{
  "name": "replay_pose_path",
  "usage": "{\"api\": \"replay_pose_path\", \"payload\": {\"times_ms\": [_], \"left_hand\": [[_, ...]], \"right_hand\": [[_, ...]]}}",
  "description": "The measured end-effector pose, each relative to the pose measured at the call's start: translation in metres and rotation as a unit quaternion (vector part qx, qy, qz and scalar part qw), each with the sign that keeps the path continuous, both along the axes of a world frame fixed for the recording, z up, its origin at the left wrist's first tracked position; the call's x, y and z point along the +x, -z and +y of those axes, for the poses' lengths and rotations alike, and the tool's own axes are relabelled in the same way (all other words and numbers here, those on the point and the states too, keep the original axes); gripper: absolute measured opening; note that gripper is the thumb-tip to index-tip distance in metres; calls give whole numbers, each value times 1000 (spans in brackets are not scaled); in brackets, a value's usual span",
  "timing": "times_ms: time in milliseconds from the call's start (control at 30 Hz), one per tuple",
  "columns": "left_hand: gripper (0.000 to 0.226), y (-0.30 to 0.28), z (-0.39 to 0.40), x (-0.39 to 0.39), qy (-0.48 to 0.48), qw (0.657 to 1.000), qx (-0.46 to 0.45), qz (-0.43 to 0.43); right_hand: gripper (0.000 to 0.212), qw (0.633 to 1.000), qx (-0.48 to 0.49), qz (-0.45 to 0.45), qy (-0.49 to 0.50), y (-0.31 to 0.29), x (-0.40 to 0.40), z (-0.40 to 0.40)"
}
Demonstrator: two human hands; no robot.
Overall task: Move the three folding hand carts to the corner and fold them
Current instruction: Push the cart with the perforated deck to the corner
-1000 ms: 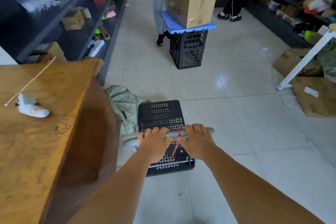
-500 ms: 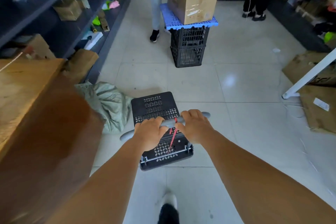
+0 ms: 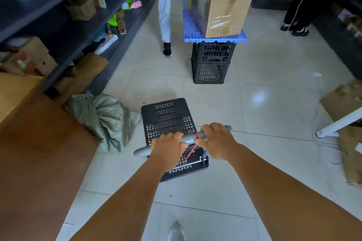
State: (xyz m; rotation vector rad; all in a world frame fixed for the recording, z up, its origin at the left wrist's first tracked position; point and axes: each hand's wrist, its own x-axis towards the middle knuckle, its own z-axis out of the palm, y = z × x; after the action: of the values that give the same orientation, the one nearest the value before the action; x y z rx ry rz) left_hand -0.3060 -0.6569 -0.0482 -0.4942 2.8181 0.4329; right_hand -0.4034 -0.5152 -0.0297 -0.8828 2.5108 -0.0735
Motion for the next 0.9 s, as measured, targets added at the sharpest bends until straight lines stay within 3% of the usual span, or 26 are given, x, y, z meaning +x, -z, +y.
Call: {"api": "replay_pose_path", "payload": {"times_ms": [333,567,700,900], "left_hand": [[32,-9,7,-29,-84,996,22,-29],[39,-12,63,-32,-200,978,34,-40],[39,-17,92,-30,-232,969,35,-80],[39,-14,131,-7,-251,965,32,-72]], "right_hand": [[45,992,-23,-17,-124,7,-59,-1],[48,970,-19,-13,-242,8,-87,26],[47,959,-17,-7,-282,8,-88,46],[49,949,-30,3,-314,13,-71,78]]}}
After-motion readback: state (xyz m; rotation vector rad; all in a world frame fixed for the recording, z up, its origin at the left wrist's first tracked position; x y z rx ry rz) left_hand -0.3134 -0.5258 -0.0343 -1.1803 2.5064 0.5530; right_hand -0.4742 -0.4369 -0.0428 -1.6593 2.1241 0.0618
